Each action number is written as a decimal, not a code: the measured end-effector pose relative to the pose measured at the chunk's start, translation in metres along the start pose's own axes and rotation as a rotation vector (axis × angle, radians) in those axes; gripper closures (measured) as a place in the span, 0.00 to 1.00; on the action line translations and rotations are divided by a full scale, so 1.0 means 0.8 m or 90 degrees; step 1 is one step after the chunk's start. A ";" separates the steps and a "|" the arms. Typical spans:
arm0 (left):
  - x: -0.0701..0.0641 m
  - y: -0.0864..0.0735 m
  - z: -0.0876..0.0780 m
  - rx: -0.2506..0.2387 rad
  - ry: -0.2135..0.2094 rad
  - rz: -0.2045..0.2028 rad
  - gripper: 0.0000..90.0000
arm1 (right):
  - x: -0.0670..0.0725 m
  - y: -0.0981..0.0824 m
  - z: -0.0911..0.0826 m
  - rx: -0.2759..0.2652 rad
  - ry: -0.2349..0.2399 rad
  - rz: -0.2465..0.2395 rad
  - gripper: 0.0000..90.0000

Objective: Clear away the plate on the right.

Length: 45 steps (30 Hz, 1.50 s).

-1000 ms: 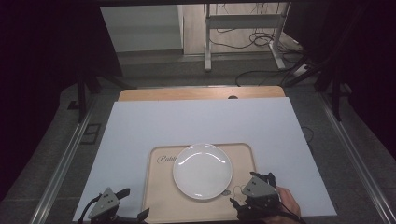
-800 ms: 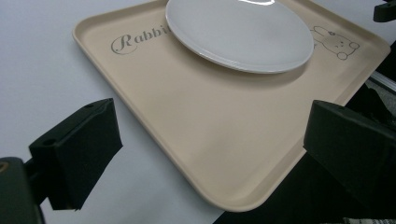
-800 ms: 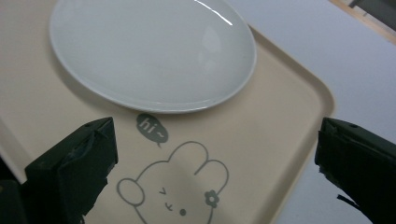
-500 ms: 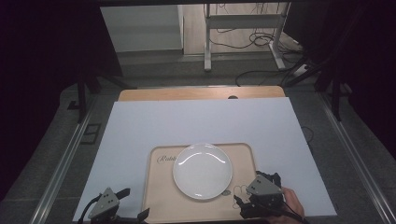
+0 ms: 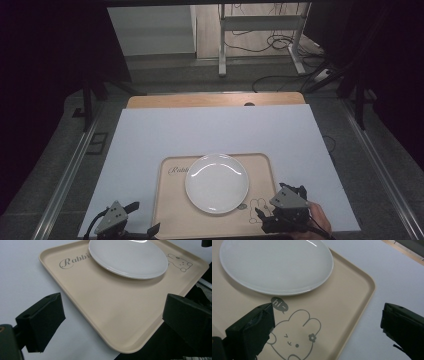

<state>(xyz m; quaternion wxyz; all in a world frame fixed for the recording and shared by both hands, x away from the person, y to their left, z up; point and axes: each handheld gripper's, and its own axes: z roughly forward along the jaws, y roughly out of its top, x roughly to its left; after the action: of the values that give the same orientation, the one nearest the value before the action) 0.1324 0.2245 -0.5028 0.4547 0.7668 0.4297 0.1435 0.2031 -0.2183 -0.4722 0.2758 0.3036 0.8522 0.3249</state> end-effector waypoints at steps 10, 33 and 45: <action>0.000 0.000 0.000 0.000 0.000 0.001 0.04 | -0.006 -0.006 -0.006 0.003 -0.009 0.008 0.00; 0.000 0.000 0.000 0.000 0.000 0.000 0.04 | -0.022 -0.023 -0.016 0.020 -0.030 0.031 0.00; 0.000 0.000 0.000 0.000 0.000 0.000 0.04 | -0.030 -0.033 -0.021 0.034 -0.044 0.046 0.00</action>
<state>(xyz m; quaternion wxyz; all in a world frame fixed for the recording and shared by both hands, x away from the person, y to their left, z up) 0.1325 0.2243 -0.5028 0.4545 0.7669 0.4296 0.1437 0.1990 -0.2574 -0.4741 0.2845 0.3527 0.8390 0.3013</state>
